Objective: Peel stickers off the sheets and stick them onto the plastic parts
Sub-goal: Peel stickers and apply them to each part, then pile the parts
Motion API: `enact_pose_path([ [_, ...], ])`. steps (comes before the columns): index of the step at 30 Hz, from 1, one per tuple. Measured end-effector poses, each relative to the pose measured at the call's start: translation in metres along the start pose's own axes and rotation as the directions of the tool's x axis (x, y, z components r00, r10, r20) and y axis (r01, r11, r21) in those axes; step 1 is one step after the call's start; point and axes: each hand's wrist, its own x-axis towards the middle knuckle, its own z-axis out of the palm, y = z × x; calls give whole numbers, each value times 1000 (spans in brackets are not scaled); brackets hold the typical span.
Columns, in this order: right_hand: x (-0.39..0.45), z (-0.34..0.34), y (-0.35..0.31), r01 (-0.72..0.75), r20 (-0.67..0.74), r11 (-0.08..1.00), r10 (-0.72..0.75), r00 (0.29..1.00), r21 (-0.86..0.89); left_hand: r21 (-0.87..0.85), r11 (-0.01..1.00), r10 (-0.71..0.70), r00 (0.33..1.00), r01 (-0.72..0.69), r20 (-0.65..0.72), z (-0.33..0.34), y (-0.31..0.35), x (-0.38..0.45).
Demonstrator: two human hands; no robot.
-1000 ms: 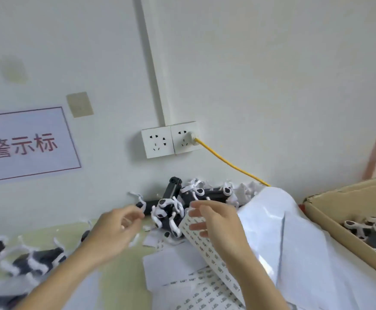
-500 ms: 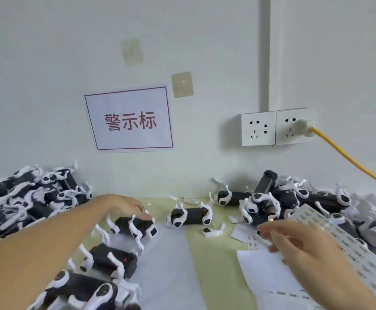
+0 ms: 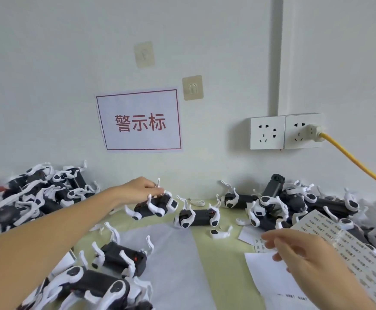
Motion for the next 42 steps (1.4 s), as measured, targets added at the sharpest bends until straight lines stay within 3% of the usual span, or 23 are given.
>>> enact_pose_path([
  [3,0,1,0,14,3,1000,-14,1000,27,-148,987,45,996,-56,-75,-7,34,-18],
  [6,-3,1,-3,27,19,998,-28,999,53,-486,870,5,988,-81,-156,0,81,-42],
  [8,-4,1,-3,38,40,996,-41,998,86,-719,692,-57,988,-64,-143,14,111,-63],
  [10,-5,2,-3,44,45,987,-51,998,157,-909,418,-112,992,-5,-57,33,135,-83],
  [12,-6,2,-6,22,65,954,-43,997,298,-982,178,-108,993,57,38,57,151,-102],
  [15,-9,0,-6,-30,128,873,-38,991,486,-991,-3,-9,991,131,131,98,164,-124],
  [19,-7,1,-2,-51,135,817,-34,990,574,-967,-167,64,981,192,183,135,177,-147],
  [21,-4,3,1,-27,99,808,-39,994,588,-963,-149,108,972,224,209,140,175,-147],
  [23,-2,5,1,-30,97,777,-40,994,629,-965,-70,135,961,254,243,139,168,-142],
  [25,0,6,2,-26,71,764,-26,997,645,-960,90,37,963,264,268,135,161,-140],
  [27,0,5,3,1,0,776,-1,1000,631,-950,185,-132,964,253,231,131,156,-139],
  [31,-1,1,8,63,-107,919,-22,994,389,-951,308,-219,975,38,-32,121,151,-141],
  [33,0,5,10,81,-106,973,-60,993,216,-886,459,-154,975,-74,-162,123,148,-137],
  [37,0,18,11,135,-101,988,-128,987,70,-695,717,-65,988,-49,-137,137,142,-132],
  [42,0,19,14,145,-11,989,-145,989,-17,-666,745,-135,972,-28,-193,139,131,-123],
])
